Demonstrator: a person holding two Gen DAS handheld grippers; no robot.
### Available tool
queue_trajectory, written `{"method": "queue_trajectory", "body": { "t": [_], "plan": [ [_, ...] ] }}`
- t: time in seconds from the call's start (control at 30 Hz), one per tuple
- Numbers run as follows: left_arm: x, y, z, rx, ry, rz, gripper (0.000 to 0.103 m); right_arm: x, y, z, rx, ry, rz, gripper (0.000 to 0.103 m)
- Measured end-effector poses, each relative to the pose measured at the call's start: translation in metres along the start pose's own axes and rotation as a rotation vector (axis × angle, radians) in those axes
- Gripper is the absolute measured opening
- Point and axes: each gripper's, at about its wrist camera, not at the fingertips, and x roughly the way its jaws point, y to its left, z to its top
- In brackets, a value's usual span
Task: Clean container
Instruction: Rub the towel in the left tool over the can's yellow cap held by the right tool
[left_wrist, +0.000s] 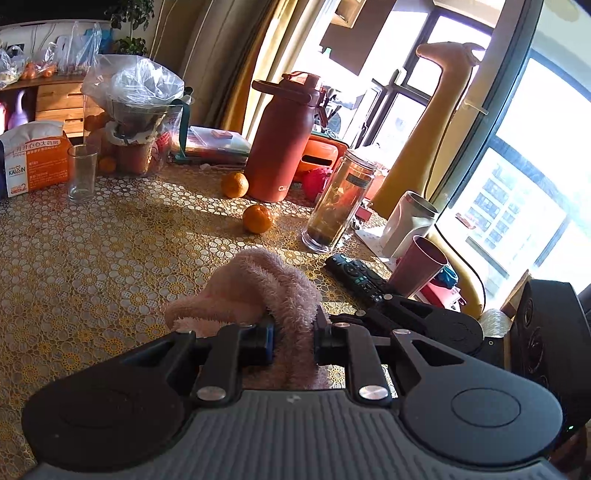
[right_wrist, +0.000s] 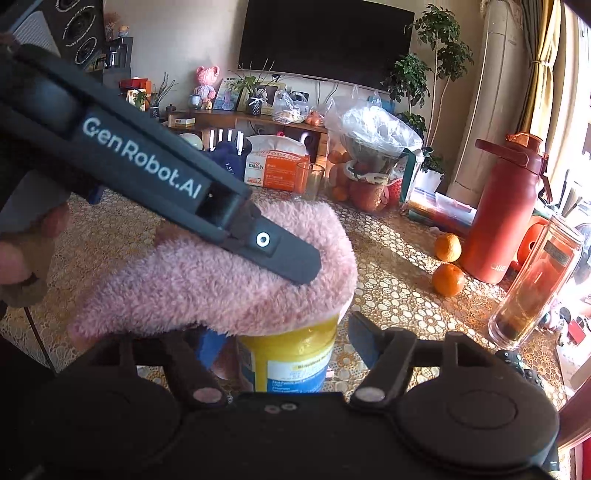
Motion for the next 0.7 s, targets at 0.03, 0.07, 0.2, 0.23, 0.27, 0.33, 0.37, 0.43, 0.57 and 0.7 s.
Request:
{"method": "queue_trajectory", "body": {
  "t": [0.03,0.07,0.2,0.23,0.27,0.33,0.37,0.43,0.57,0.7],
  "plan": [
    [0.0,-0.002,0.0,0.004,0.001,0.002,0.018,0.001,0.0,0.001,-0.009,-0.006,0.002,0.07],
    [0.0,-0.004,0.0,0.009,0.004,0.005,0.018,0.002,0.0,0.001,-0.018,-0.011,0.007,0.07],
    [-0.001,-0.009,0.0,0.035,0.005,0.045,0.018,0.007,0.0,0.0,-0.043,-0.01,0.03,0.067],
    [-0.001,-0.009,0.0,0.037,0.0,0.059,0.018,0.008,0.0,-0.001,-0.046,-0.015,0.025,0.062],
    [-0.002,-0.006,0.0,0.031,-0.005,0.081,0.018,0.008,-0.001,-0.001,-0.044,-0.019,0.029,0.062],
    [0.0,0.003,0.001,-0.001,-0.001,0.094,0.017,0.007,-0.004,-0.001,-0.034,-0.02,0.042,0.062],
    [0.0,0.008,0.0,-0.017,-0.003,0.087,0.017,0.007,-0.005,-0.002,-0.033,-0.021,0.046,0.062],
    [0.0,0.016,-0.001,-0.032,-0.012,0.081,0.017,0.006,-0.006,-0.002,-0.032,-0.021,0.054,0.062],
    [0.005,0.029,-0.002,-0.071,0.008,0.123,0.017,0.002,-0.007,-0.005,-0.02,-0.019,0.054,0.062],
    [0.018,0.049,-0.016,-0.106,0.069,0.152,0.017,-0.003,-0.011,-0.007,0.001,-0.019,0.052,0.062]
  ]
}}
